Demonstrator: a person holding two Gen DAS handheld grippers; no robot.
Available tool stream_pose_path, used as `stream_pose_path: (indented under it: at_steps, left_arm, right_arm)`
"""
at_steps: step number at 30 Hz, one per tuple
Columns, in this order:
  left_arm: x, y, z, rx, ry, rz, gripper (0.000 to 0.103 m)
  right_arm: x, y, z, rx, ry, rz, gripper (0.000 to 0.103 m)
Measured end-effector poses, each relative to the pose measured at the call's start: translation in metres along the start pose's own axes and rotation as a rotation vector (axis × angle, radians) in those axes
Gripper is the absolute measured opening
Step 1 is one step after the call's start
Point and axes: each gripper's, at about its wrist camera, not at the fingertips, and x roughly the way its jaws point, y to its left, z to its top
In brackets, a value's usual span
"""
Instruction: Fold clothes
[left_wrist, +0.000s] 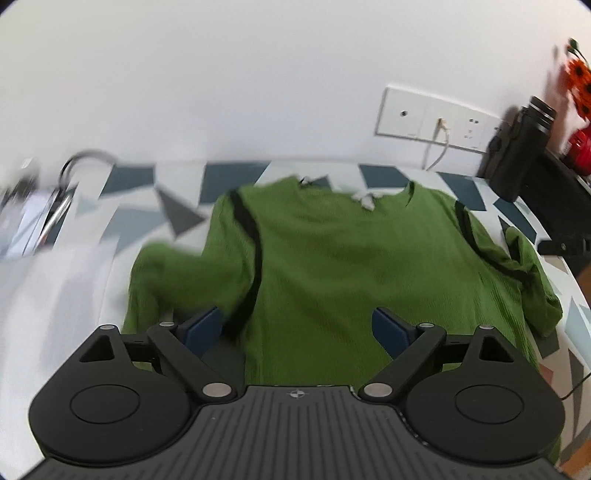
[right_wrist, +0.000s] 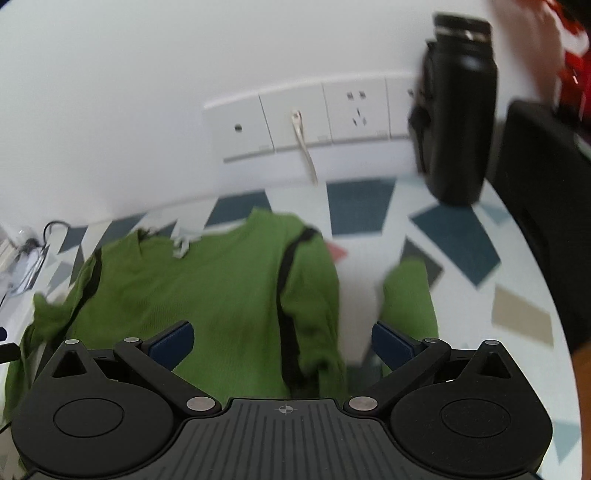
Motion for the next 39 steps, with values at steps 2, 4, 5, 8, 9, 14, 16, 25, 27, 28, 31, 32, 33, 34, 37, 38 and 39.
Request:
stream_pose_path:
  at_steps: [2,4,5,8,9,14,16,25,27,28,31,32,33,34,37,38,39]
  left_arm:
    - [-0.011,0.002,-0.014,-0.052,0.000,0.023,0.090]
    - [-0.021,0.005,-0.026,-0.104,-0.003,0.046,0.090]
    - [-0.027,0.006,-0.032,-0.129,-0.005,0.059,0.090]
    - [-0.046,0.005,-0.049,-0.206,-0.010,0.080,0.092]
    - [-0.051,0.004,-0.053,-0.224,-0.005,0.072,0.094]
    - [-0.071,-0.009,-0.068,-0.098,0.028,-0.026,0.096]
    - [-0.074,-0.009,-0.072,-0.055,0.027,-0.018,0.098]
    - [-0.092,0.032,-0.107,-0.098,0.016,-0.106,0.099]
    - [-0.097,0.041,-0.119,-0.107,0.038,-0.143,0.099]
    - [-0.099,0.045,-0.124,-0.107,0.049,-0.165,0.099]
    - [-0.109,0.054,-0.140,-0.105,0.087,-0.231,0.099]
    - [-0.111,0.057,-0.145,-0.108,0.103,-0.254,0.099]
    - [-0.114,0.060,-0.149,-0.112,0.118,-0.278,0.099]
    - [-0.116,0.062,-0.154,-0.115,0.130,-0.296,0.099]
    - [-0.120,0.068,-0.161,-0.093,0.130,-0.331,0.098]
    - [-0.121,0.070,-0.163,-0.078,0.120,-0.341,0.098]
    - [-0.122,0.070,-0.164,-0.056,0.106,-0.349,0.095]
  right_arm:
    - [-0.003,-0.007,-0.010,0.007,0.014,0.009,0.102]
    - [-0.004,-0.011,-0.018,0.018,0.032,0.022,0.102]
    - [-0.003,-0.013,-0.021,0.028,0.043,0.028,0.102]
    - [0.000,-0.013,-0.026,0.035,0.067,0.050,0.102]
    - [0.001,-0.010,-0.027,0.027,0.066,0.055,0.102]
    - [-0.015,0.010,-0.032,-0.010,0.024,0.098,0.102]
    - [-0.026,0.016,-0.037,-0.003,0.006,0.092,0.102]
    - [-0.069,0.030,-0.089,0.109,0.019,-0.024,0.102]
    - [-0.081,0.040,-0.102,0.115,0.009,-0.059,0.102]
    - [-0.086,0.044,-0.108,0.120,0.003,-0.074,0.102]
    - [-0.102,0.052,-0.124,0.151,-0.002,-0.077,0.102]
    - [-0.106,0.054,-0.130,0.155,-0.003,-0.083,0.102]
    - [-0.110,0.056,-0.135,0.154,-0.006,-0.097,0.102]
    - [-0.115,0.058,-0.140,0.153,-0.008,-0.111,0.102]
    - [-0.123,0.061,-0.155,0.162,-0.006,-0.138,0.102]
    - [-0.125,0.060,-0.161,0.170,-0.001,-0.143,0.102]
    - [-0.126,0.060,-0.165,0.177,0.003,-0.147,0.102]
